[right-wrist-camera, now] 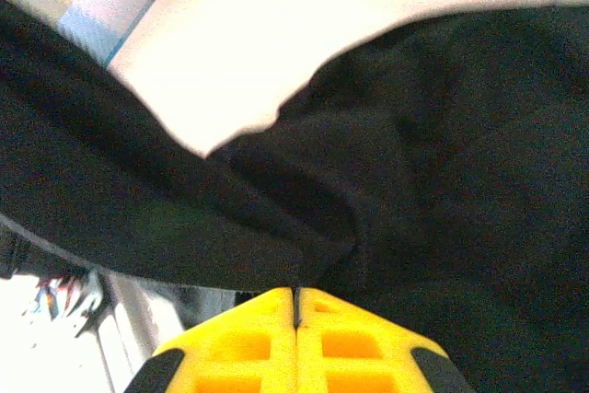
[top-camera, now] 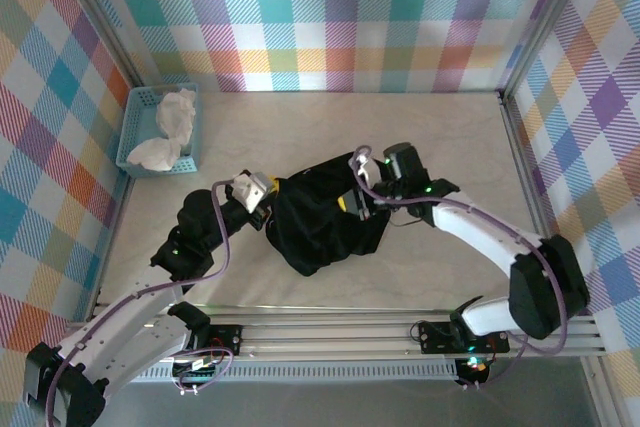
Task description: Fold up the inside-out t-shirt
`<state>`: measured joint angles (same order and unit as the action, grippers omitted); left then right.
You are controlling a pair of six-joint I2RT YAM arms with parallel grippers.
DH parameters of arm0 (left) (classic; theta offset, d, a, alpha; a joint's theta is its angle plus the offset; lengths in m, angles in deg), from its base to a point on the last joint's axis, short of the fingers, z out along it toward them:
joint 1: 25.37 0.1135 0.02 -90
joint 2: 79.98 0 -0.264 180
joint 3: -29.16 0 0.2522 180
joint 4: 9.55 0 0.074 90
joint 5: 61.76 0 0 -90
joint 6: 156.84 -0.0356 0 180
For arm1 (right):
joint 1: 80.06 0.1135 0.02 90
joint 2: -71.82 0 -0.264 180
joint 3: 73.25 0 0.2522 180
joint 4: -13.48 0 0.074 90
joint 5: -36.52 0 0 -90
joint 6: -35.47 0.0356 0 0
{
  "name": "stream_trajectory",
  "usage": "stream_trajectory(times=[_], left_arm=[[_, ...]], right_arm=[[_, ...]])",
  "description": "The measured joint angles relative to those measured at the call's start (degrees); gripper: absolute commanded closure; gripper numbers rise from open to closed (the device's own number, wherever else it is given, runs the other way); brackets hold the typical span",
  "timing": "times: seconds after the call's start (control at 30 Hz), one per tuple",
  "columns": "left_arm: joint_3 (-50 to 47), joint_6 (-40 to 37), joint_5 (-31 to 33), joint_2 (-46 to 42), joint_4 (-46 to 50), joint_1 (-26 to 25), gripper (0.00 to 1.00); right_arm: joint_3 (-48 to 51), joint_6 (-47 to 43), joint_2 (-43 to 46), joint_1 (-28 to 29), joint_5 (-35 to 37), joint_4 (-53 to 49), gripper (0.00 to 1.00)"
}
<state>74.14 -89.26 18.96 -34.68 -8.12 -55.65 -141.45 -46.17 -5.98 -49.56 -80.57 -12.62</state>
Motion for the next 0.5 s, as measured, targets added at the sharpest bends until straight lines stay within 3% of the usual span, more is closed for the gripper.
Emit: stream_trajectory(times=[0.27, 0.5], left_arm=[[0.0, 0.9, -6.8, -0.4, 0.0, 0.4, 1.00], [-0.2, 4.2, -5.7, 0.1, -1.4, 1.2, 1.00]], right_arm=[[-10.3, -1.6, 4.0, -1.9, 12.8, -7.6, 1.00], [-10.6, -2.2, 3.1, -1.9, 18.2, -13.2, 1.00]])
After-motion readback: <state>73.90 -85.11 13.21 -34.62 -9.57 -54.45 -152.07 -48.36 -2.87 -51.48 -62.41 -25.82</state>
